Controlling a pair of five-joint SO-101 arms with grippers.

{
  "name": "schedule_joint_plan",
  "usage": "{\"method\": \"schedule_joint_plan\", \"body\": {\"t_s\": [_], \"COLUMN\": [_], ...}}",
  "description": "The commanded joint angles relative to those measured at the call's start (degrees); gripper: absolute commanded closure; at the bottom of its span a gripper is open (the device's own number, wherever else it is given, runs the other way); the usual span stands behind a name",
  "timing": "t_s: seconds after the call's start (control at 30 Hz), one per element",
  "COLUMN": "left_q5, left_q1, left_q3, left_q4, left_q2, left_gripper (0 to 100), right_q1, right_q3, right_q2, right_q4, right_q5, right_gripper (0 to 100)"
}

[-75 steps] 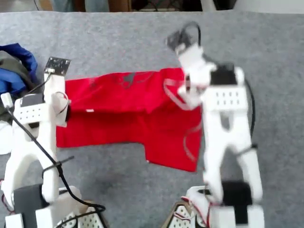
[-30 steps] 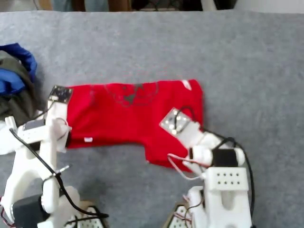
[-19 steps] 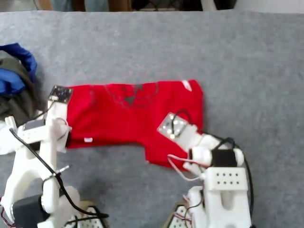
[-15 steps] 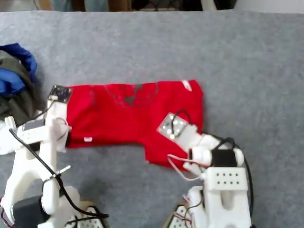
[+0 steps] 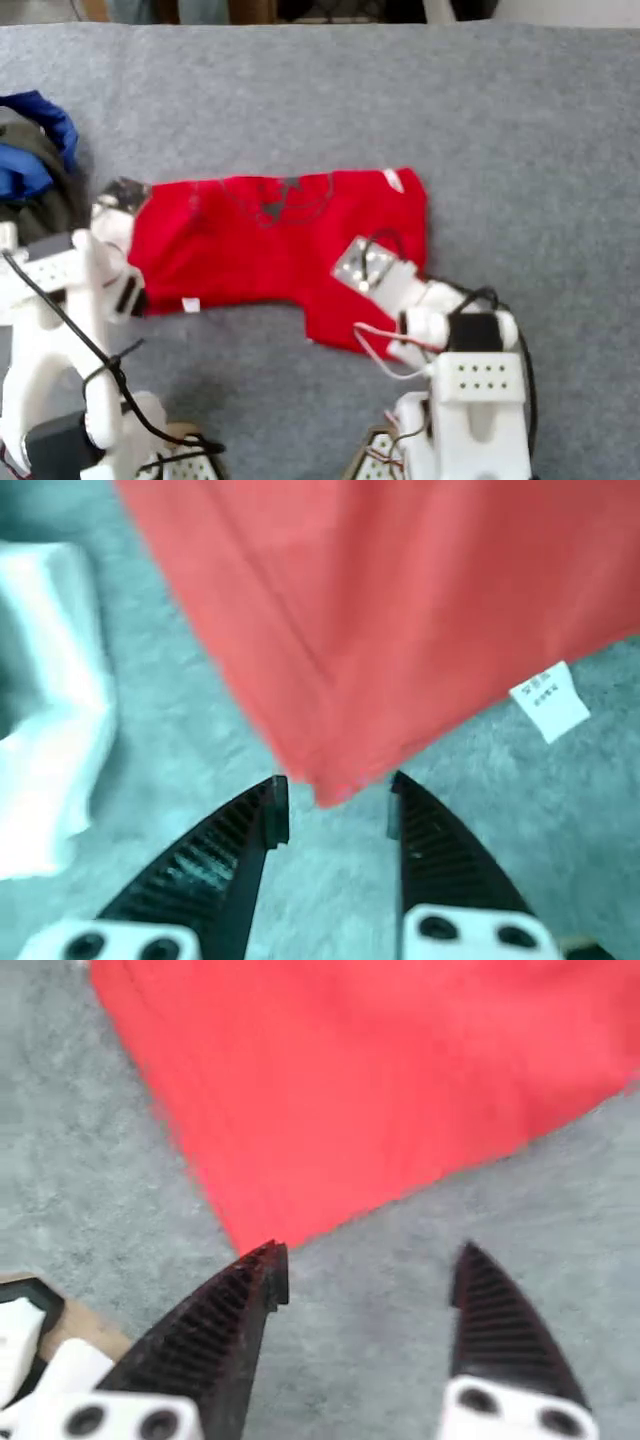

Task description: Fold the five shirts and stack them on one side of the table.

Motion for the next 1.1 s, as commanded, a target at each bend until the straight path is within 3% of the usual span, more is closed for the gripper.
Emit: {"method": "schedule_joint_plan", "body": {"t_s": [0.0, 0.13, 0.23, 0.27, 0.4, 0.57, 0.87, 1.07], "left_q5": [-0.88, -2.99, -1.05, 2.02, 16.79, 26.81, 35.96, 37.36], "left_q1": [-1.10, -1.63, -1.01, -0.13, 4.35, 9.27, 8.75, 5.14], "left_q3": [-10.86, -20.09, -26.86, -28.79, -28.44, -25.71, -26.15, -30.02], "left_q4": [9.32, 14.15, 13.98, 13.54, 2.73, -12.92, -34.99, -34.29], "left_q2": [-1.85, -1.85, -1.41, -1.14, 2.37, 13.19, 36.40, 40.18], "left_gripper": [80, 81, 93, 98, 97, 97, 97, 97], "right_q1": [0.88, 0.97, 0.70, 0.70, 0.79, 0.44, -0.09, 3.34], "right_q3": [-8.84, -19.12, -26.77, -29.32, -40.04, -54.99, -86.90, -104.40], "right_q2": [-0.04, 2.68, 11.12, 14.90, 31.78, 54.29, 94.81, 113.10], "right_q4": [0.97, 1.05, 0.62, 0.53, -3.16, -6.86, -7.21, -0.62], "right_q5": [0.18, -4.66, -8.35, -9.32, -14.86, -17.85, -27.96, -27.60], "right_gripper": [69.0, 80.4, 98.8, 98.0, 96.6, 97.9, 98.0, 98.1]}}
